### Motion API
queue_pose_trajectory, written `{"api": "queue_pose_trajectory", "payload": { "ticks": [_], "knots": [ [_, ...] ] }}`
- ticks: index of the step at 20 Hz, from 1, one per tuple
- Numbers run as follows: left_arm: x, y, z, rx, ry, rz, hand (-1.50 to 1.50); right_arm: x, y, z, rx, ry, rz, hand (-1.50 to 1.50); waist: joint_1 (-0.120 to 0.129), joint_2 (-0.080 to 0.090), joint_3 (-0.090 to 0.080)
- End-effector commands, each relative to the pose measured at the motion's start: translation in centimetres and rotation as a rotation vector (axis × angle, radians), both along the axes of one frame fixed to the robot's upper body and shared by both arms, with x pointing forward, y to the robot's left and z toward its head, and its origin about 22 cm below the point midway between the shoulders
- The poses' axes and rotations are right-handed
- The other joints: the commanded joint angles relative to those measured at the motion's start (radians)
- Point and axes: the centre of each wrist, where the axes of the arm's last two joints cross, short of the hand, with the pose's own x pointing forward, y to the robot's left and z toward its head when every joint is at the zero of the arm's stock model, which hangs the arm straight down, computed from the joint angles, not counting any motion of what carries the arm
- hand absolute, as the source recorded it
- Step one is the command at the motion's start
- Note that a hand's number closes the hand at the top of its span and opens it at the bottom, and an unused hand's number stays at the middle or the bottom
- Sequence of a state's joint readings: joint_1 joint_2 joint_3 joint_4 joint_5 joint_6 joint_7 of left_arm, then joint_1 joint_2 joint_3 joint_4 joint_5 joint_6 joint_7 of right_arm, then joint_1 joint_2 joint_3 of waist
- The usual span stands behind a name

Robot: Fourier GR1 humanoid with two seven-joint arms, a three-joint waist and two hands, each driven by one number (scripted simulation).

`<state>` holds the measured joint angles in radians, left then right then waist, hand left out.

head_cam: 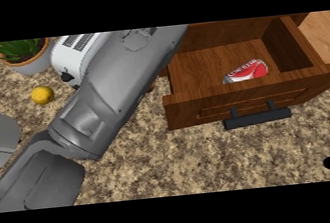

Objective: Pick up the can, place it into the drawer and close the drawer

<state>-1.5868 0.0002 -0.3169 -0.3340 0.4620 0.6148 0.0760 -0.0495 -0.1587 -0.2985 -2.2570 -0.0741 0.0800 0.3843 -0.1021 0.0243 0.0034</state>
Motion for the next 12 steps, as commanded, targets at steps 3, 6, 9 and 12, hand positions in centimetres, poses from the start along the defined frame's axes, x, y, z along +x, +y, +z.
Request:
{"api": "queue_pose_trajectory", "payload": {
  "ticks": [3,6,9,12],
  "knots": [
    [0.0,0.0,-0.4,-0.03,-0.011,0.02,-1.5,1.2,0.4,1.0,-0.126,-0.018,0.009,-1.5,0.0,0.004,-0.001],
    [-0.1,-0.4,0.9,-0.059,-0.002,0.04,-1.5,1.0,1.1,1.2,-0.212,-0.062,0.053,-1.5,-0.005,0.005,0.0],
    [-0.3,-0.6,1.0,-0.091,0.007,0.022,-1.5,2.6,2.1,1.7,-0.322,-0.114,0.034,-1.5,0.001,0.01,0.0],
    [0.0,-0.2,1.0,-0.137,0.005,-0.003,-1.5,3.8,2.2,1.3,-0.444,-0.087,0.013,-1.5,0.033,0.01,-0.002]
  ]
}}
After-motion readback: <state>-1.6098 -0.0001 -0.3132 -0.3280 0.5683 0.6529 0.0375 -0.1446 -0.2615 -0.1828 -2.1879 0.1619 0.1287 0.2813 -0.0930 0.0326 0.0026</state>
